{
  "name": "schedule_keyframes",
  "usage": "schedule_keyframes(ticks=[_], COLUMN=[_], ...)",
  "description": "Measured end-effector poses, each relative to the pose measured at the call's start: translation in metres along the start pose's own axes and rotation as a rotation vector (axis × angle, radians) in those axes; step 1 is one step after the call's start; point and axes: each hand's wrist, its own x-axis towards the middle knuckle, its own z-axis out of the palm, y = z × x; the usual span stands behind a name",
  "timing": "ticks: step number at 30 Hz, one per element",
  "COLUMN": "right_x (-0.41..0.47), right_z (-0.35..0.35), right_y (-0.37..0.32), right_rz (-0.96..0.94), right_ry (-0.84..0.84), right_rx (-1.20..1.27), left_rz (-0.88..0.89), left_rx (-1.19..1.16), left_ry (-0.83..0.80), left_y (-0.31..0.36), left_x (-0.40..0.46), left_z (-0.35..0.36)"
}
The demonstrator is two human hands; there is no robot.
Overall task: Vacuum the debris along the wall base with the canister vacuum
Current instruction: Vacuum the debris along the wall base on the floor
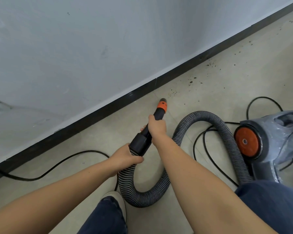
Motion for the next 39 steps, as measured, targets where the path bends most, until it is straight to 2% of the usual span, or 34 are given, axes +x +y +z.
schedule_keyframes(ticks=[5,12,19,30,39], right_x=[0.007,0.008,0.006,0.007,0.002], right_z=[-0.019,0.012,0.012,-0.032,0.016], right_y=[0.004,-0.005,-0.009,-0.006,-0.009], right_rz=[0.004,-0.014,-0.01,-0.014,0.016], right_ry=[0.075,-0.051,-0.081,0.065,-0.105], right_rx=[0.045,-0.039,-0.052,0.008,-0.107], left_rz=[0.02,-0.008,-0.013,0.002,-0.035], left_rx=[0.05,-0.03,-0.047,0.042,-0.1], left_ry=[-0.075,0.04,0.058,-0.069,0.113], left_y=[0.007,-0.002,-0.002,0.014,-0.004], left_x=[0.005,0.006,0.006,0.008,-0.003], left_z=[0.008,-0.003,0.0,0.021,0.009])
